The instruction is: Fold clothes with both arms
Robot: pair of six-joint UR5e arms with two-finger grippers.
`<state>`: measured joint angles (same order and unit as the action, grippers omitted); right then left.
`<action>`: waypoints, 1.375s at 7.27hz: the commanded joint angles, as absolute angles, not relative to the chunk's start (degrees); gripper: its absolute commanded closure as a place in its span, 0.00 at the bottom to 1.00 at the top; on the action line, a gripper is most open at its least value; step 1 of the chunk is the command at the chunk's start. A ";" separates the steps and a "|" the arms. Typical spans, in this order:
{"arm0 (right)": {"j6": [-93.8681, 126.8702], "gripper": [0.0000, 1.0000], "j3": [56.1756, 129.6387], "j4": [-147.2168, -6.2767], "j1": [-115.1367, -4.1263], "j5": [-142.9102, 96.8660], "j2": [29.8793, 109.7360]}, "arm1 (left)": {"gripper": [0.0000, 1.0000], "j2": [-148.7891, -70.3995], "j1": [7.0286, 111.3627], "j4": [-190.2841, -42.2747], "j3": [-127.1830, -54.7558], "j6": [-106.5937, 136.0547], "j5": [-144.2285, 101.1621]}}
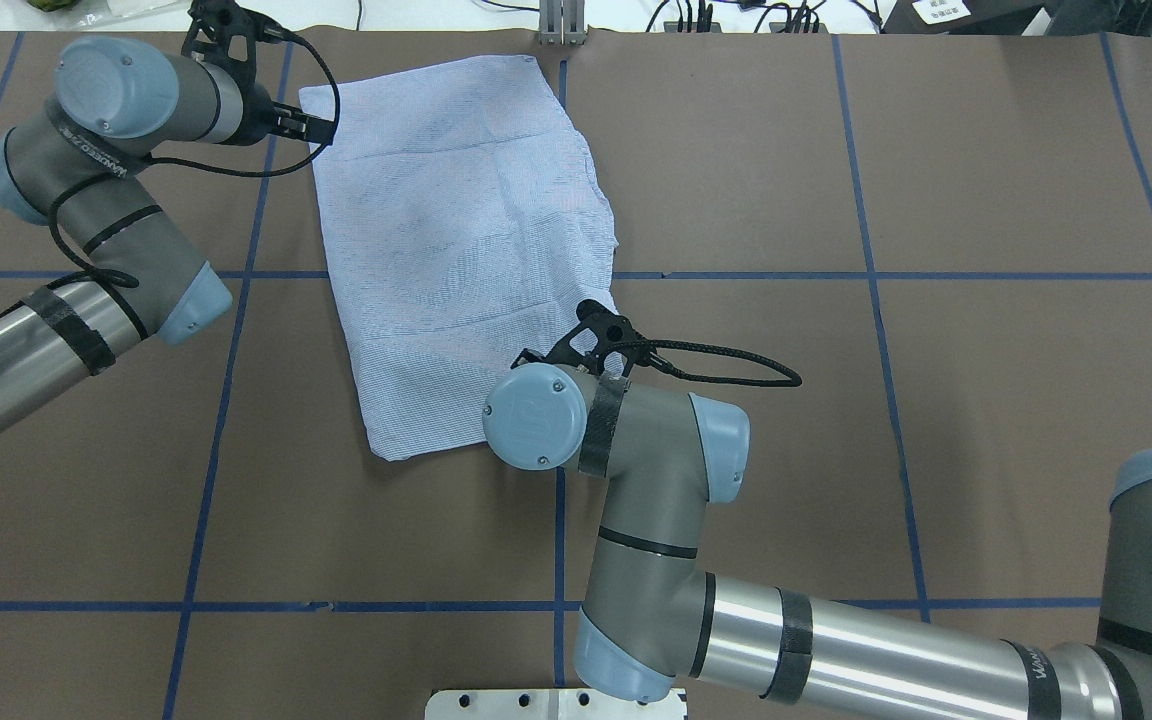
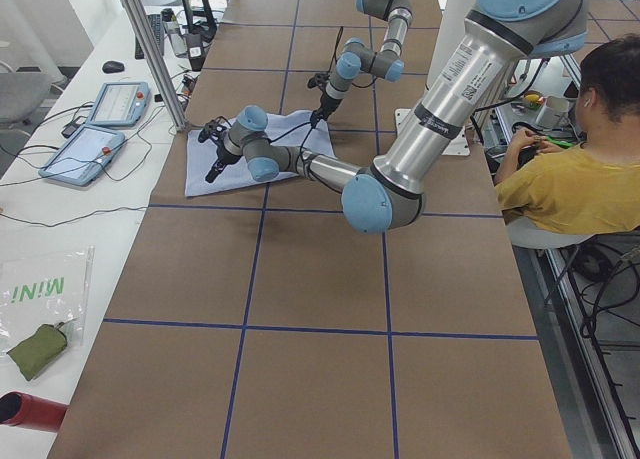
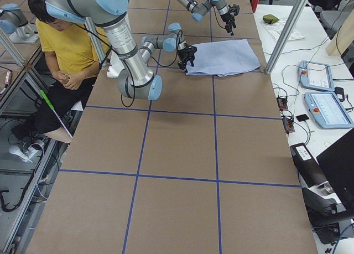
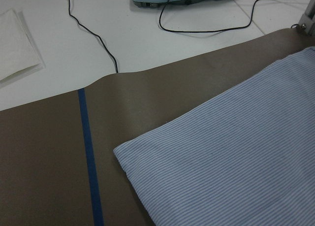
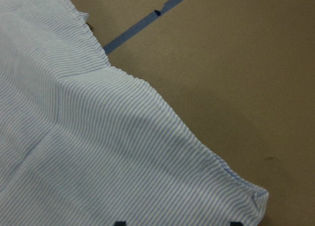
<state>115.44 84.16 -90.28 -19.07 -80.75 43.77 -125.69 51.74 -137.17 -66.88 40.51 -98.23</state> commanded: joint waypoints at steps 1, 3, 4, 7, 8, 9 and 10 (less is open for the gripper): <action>115.14 0.30 83.15 -90.35 -19.07 -80.51 43.68 | 0.00 -125.68 51.68 -137.20 -66.80 40.52 -98.17; 114.79 0.35 82.44 -90.44 -19.07 -80.33 43.59 | 0.00 -125.68 51.68 -137.20 -66.80 40.52 -98.26; 114.79 0.52 82.44 -90.44 -19.07 -80.25 43.51 | 0.00 -125.60 51.68 -137.20 -66.80 40.52 -98.17; 115.40 1.00 82.44 -90.44 -19.07 -80.24 43.07 | 0.00 -125.60 51.68 -137.29 -66.80 40.52 -98.17; 115.14 1.00 82.44 -90.44 -19.07 -80.24 42.63 | 0.00 -125.33 51.68 -137.46 -66.80 40.52 -98.17; 115.05 1.00 82.44 -90.61 -19.07 -80.24 42.10 | 0.00 -124.90 51.59 -137.81 -66.88 40.60 -98.17; 114.96 1.00 82.44 -90.79 -19.07 -80.24 42.01 | 0.00 -124.81 51.59 -137.81 -66.88 40.61 -98.17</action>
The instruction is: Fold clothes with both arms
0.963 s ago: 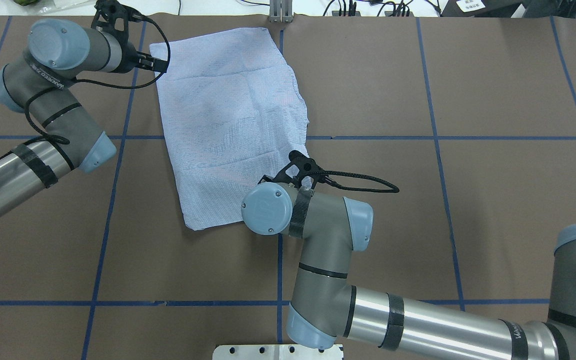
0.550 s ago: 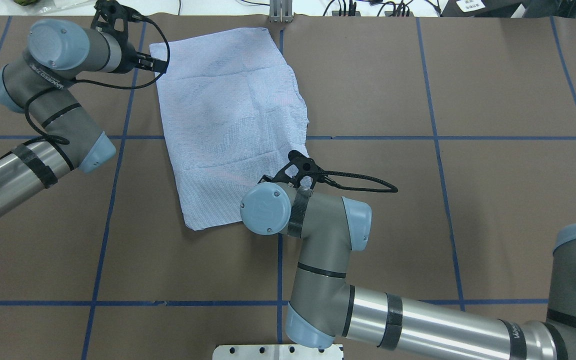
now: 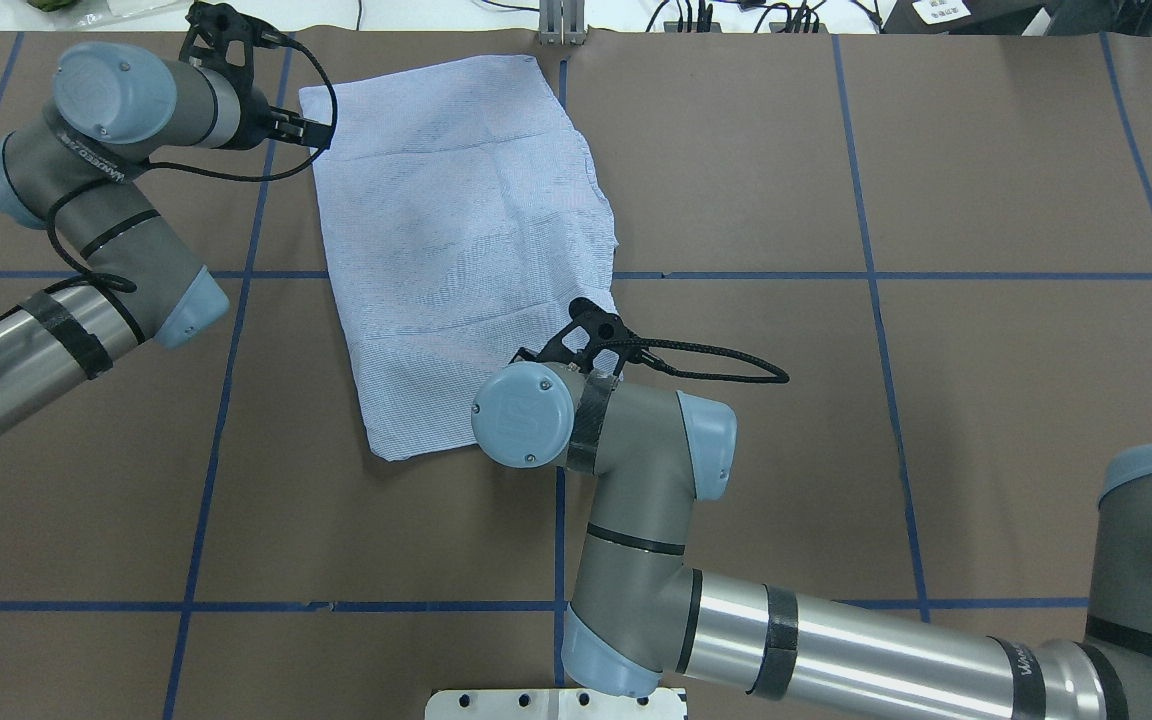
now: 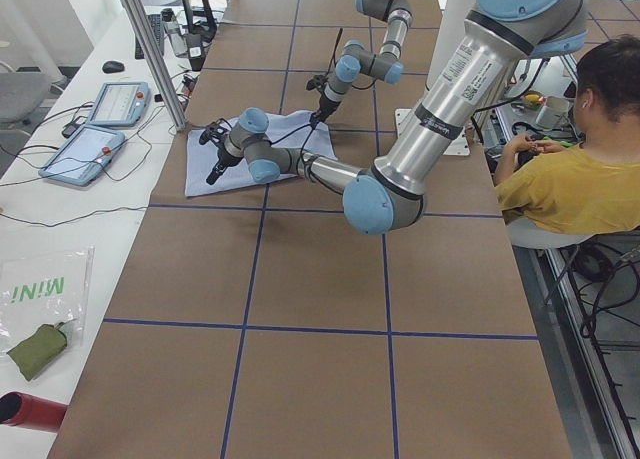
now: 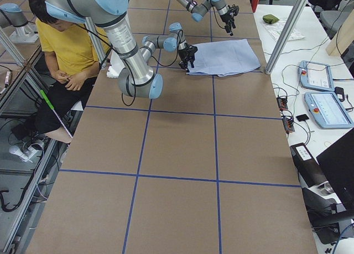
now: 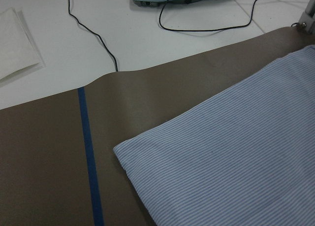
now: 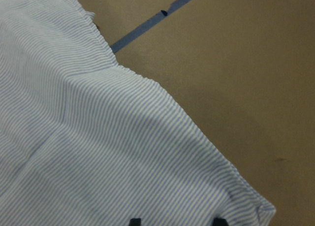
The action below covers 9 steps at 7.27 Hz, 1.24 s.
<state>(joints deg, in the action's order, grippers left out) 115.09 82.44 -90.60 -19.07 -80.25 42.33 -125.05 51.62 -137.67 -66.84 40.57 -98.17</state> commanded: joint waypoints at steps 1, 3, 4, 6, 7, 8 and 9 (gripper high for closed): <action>114.96 1.00 82.35 -90.79 -19.07 -80.24 41.92 | 0.00 -124.80 51.59 -137.81 -66.88 40.61 -98.17; 114.96 1.00 82.18 -90.79 -19.07 -80.24 41.92 | 0.00 -124.80 51.59 -137.81 -66.97 40.61 -98.17; 114.96 1.00 82.18 -90.79 -19.07 -80.24 41.84 | 0.00 -124.80 51.50 -137.81 -67.41 40.61 -98.17; 115.05 1.00 82.35 -90.70 -19.07 -80.24 41.75 | 0.00 -121.32 51.42 -137.72 -72.91 41.30 -101.05; 115.05 1.00 82.44 -90.70 -19.07 -80.24 41.75 | 0.00 -117.81 51.42 -137.55 -78.08 46.44 -102.81; 115.05 1.00 82.62 -90.70 -19.07 -80.24 41.75 | 0.00 -113.95 48.72 -137.29 -84.83 52.85 -103.01; 115.14 1.00 82.62 -90.62 -19.07 -80.07 41.84 | 0.00 -108.86 44.17 -137.20 -91.69 58.30 -102.40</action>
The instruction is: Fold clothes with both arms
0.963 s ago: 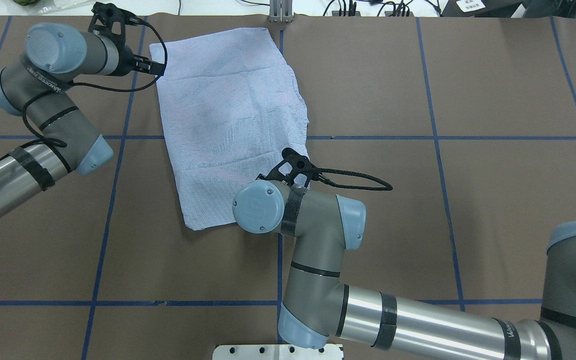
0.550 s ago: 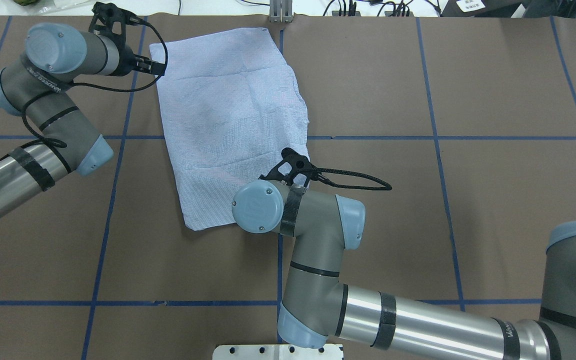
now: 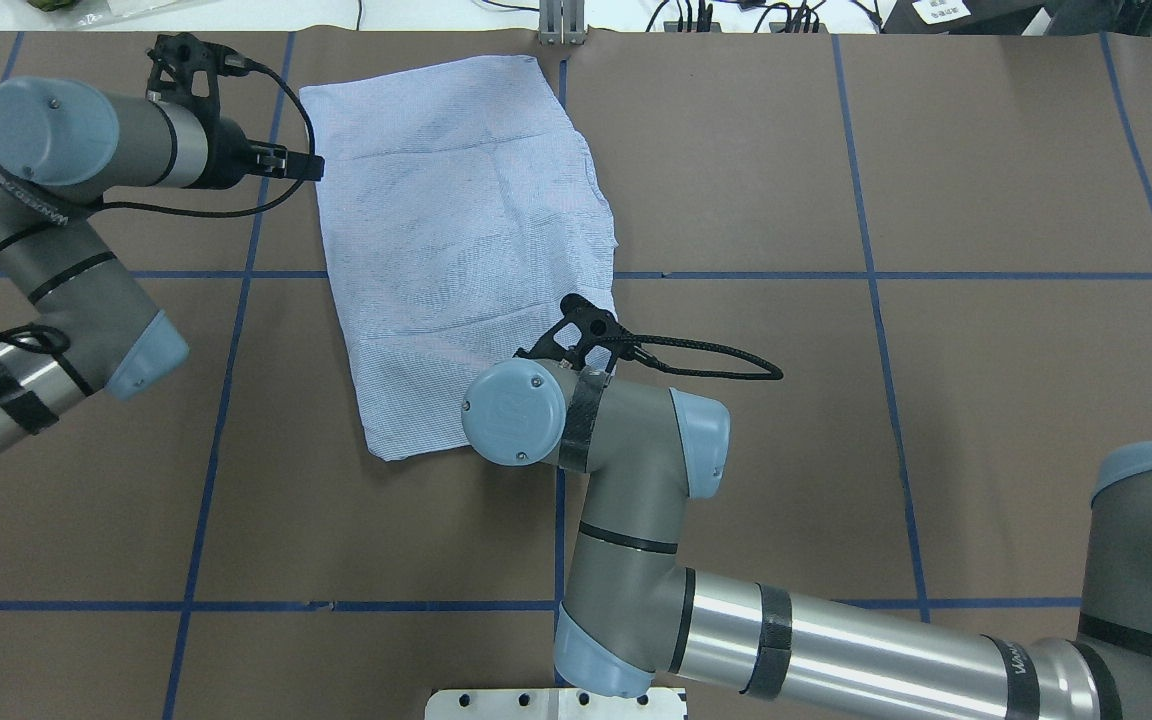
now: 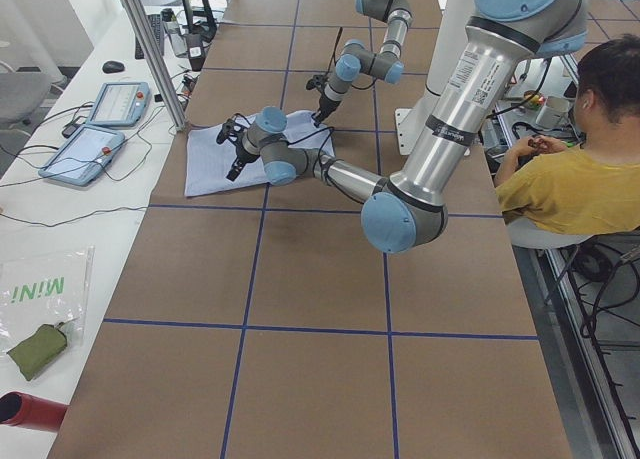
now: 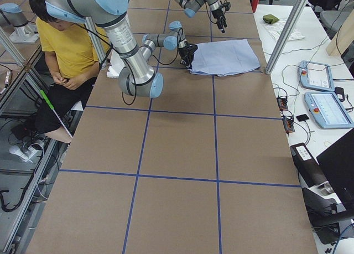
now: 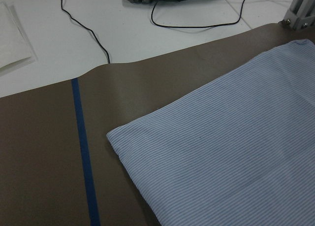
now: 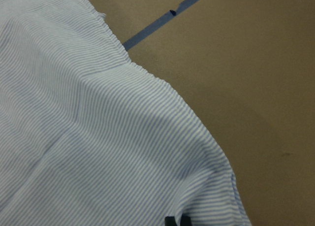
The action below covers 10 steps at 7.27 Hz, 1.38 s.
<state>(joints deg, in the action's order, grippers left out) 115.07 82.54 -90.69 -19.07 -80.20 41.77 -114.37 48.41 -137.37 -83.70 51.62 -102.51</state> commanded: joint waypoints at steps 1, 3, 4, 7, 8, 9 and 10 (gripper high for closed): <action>115.14 1.00 82.70 -90.62 -19.07 -80.07 41.84 | 0.00 -104.02 40.12 -137.28 -97.59 64.36 -101.70; 115.14 1.00 82.88 -90.62 -19.07 -80.07 41.84 | 0.00 -99.33 31.51 -137.20 -102.21 76.75 -93.90; 115.22 1.00 82.88 -90.62 -19.07 -80.07 41.84 | 0.00 -99.32 28.51 -136.94 -102.04 81.78 -90.82; 115.31 1.00 82.97 -90.62 -19.07 -80.07 41.92 | 0.02 -103.16 24.27 -130.90 -101.87 85.43 -89.30; 115.31 1.00 82.97 -90.62 -19.07 -80.07 41.92 | 0.02 -104.05 23.56 -129.30 -101.87 85.43 -89.38; 115.31 1.00 82.97 -90.62 -19.07 -79.98 41.92 | 0.05 -104.06 23.21 -129.20 -101.87 85.43 -89.30; 115.31 1.00 82.97 -90.62 -19.07 -79.98 41.92 | 0.32 -104.06 23.20 -129.11 -101.87 85.43 -89.30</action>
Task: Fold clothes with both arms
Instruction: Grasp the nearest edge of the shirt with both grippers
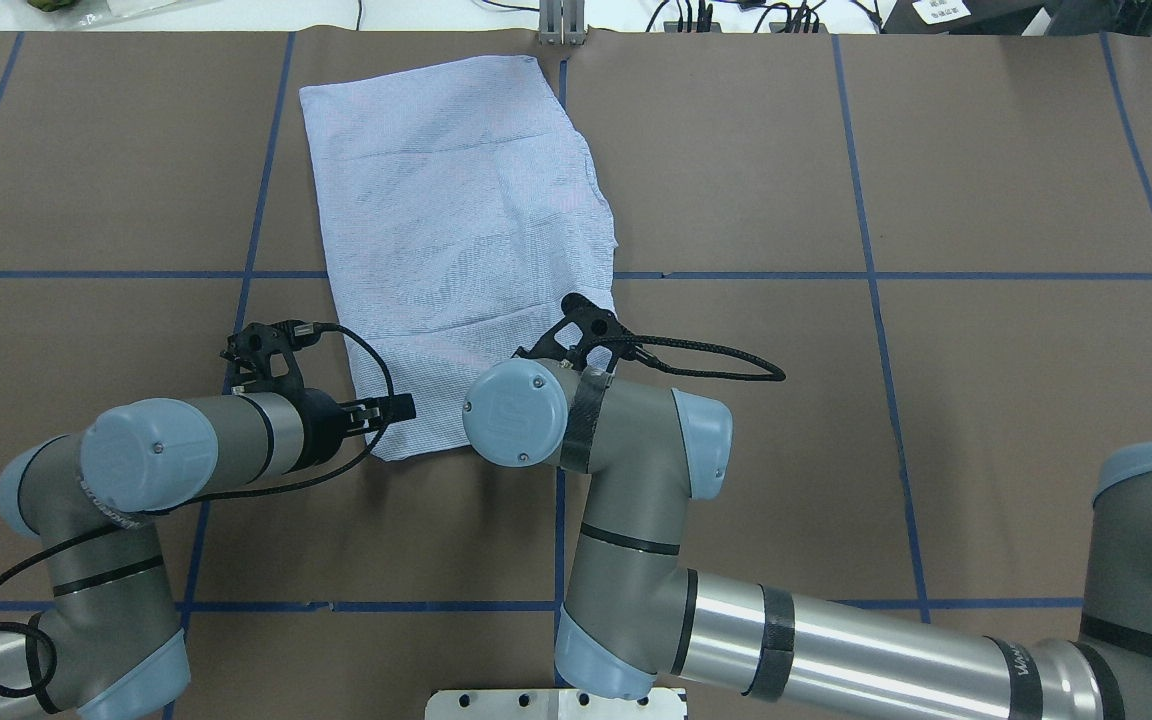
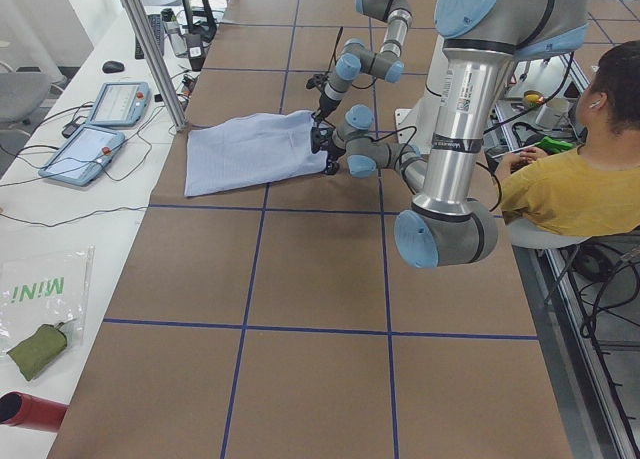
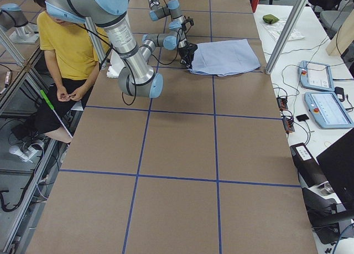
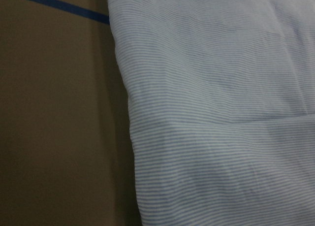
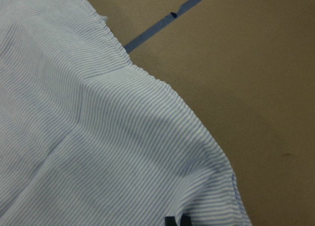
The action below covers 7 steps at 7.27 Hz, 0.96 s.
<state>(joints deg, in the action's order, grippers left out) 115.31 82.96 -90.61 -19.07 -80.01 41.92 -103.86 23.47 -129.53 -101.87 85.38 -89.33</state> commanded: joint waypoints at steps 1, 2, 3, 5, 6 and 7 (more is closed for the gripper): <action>115.23 1.00 82.97 -90.53 -19.07 -79.89 41.92 | 0.81 -104.06 23.20 -129.02 -101.52 85.34 -89.38; 115.22 1.00 82.97 -90.53 -19.07 -79.54 41.92 | 1.00 -104.06 23.20 -129.02 -101.51 85.34 -89.38; 115.22 1.00 82.97 -90.53 -19.07 -79.54 41.92 | 1.00 -103.98 23.20 -129.02 -101.51 85.34 -89.38; 115.05 1.00 82.97 -90.44 -19.07 -79.54 41.92 | 1.00 -103.97 23.20 -129.02 -101.95 85.25 -89.38; 114.79 1.00 83.58 -90.35 -19.16 -79.54 42.45 | 1.00 -104.15 23.20 -129.02 -103.00 85.08 -89.47; 114.61 1.00 88.54 -90.61 -19.16 -79.54 45.41 | 1.00 -104.15 23.20 -128.76 -105.97 84.90 -89.91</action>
